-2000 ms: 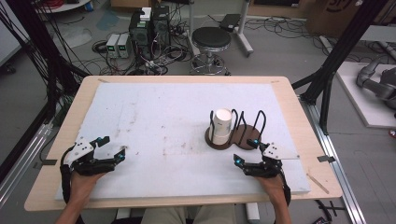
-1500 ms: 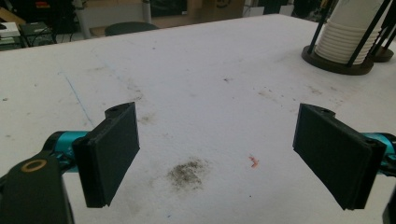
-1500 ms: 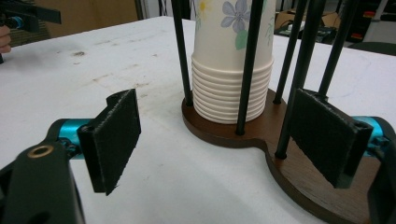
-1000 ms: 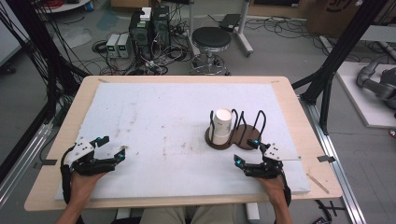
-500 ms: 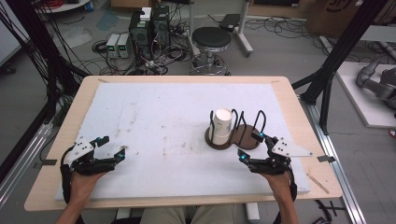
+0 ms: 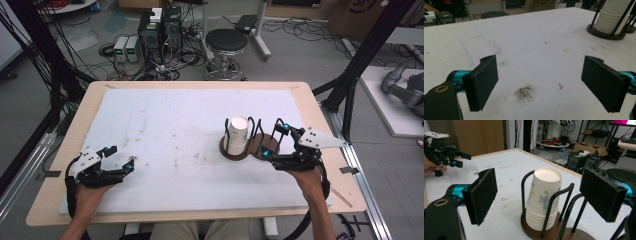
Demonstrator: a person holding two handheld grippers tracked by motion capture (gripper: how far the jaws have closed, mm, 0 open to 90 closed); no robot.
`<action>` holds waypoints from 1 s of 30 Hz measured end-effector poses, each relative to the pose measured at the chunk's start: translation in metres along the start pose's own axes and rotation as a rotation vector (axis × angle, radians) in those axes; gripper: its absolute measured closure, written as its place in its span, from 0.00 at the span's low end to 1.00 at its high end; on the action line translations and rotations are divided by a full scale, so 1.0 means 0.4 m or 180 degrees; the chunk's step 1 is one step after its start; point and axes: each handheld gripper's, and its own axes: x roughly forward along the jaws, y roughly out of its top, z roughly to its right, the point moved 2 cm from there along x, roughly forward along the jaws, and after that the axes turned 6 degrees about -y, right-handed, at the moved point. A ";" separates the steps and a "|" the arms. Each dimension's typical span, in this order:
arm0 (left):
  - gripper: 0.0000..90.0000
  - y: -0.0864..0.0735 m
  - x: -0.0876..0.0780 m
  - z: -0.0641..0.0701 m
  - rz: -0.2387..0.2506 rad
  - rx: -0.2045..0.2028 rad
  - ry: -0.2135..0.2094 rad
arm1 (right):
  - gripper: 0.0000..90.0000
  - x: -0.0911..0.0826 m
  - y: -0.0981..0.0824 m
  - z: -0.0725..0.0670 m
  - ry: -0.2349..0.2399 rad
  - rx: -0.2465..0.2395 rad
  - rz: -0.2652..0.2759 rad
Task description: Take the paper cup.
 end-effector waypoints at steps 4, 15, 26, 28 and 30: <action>0.16 0.000 0.000 0.000 0.0007 -0.0010 0.0002 | 0.16 0.008 0.030 0.010 0.0027 -0.0052 -0.0068; 0.16 0.000 0.000 -0.001 0.0004 -0.0007 0.0003 | 0.15 0.044 0.112 0.029 0.0147 -0.0234 -0.0369; 0.15 0.000 0.000 -0.002 -0.0006 -0.0014 0.0002 | 0.15 0.092 0.165 0.045 0.0206 -0.0416 -0.0738; 0.15 0.000 0.000 -0.002 -0.0007 -0.0024 0.0008 | 0.15 0.103 0.173 0.051 0.0214 -0.0471 -0.0842; 0.15 0.000 0.000 -0.002 -0.0004 -0.0014 0.0005 | 0.15 0.119 0.183 0.055 0.0237 -0.0518 -0.0972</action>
